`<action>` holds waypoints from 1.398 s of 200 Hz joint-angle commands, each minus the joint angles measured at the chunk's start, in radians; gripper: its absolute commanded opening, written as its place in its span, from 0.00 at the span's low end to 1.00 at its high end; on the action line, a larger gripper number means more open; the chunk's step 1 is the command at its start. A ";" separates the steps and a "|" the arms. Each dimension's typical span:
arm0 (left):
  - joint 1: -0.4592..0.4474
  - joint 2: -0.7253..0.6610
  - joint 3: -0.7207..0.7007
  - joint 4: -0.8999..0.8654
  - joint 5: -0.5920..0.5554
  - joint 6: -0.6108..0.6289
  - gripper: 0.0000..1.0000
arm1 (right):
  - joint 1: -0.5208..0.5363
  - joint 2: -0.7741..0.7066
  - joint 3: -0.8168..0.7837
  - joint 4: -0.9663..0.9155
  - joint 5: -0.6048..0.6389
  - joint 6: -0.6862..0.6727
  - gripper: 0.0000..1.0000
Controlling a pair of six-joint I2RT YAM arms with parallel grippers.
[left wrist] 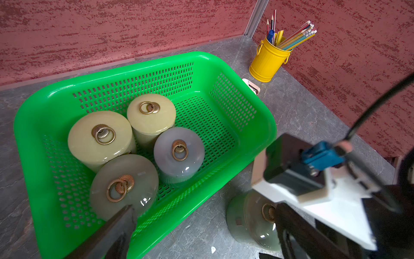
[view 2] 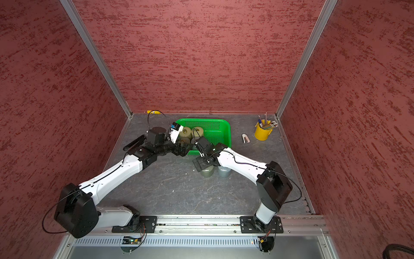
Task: Take the tea canister out of the basket
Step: Place the tea canister at the center of the board, then pick up the tea canister from the basket.
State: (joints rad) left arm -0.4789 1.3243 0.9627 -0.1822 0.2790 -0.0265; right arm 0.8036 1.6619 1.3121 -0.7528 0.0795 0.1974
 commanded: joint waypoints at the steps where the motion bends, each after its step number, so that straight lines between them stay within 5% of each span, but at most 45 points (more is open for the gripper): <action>1: 0.001 0.009 0.050 -0.033 -0.016 -0.013 1.00 | 0.004 -0.040 0.075 -0.056 0.053 -0.040 0.99; 73: 0.129 -0.048 0.030 -0.039 -0.032 -0.146 1.00 | -0.069 0.132 0.424 -0.144 0.152 0.005 0.99; 113: 0.225 -0.128 -0.040 0.002 0.006 -0.200 1.00 | -0.159 0.286 0.628 -0.160 0.010 0.050 0.99; 169: 0.205 -0.135 -0.061 -0.005 0.001 -0.157 1.00 | -0.205 0.623 1.081 -0.351 -0.074 0.017 0.99; 279: 0.095 -0.094 -0.027 -0.043 -0.016 -0.055 1.00 | -0.250 0.792 1.170 -0.298 -0.144 -0.119 0.96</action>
State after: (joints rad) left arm -0.3683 1.2240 0.9127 -0.2104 0.2707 -0.1188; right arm 0.5591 2.4092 2.4500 -1.0431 -0.0589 0.1150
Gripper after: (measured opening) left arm 0.997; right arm 0.955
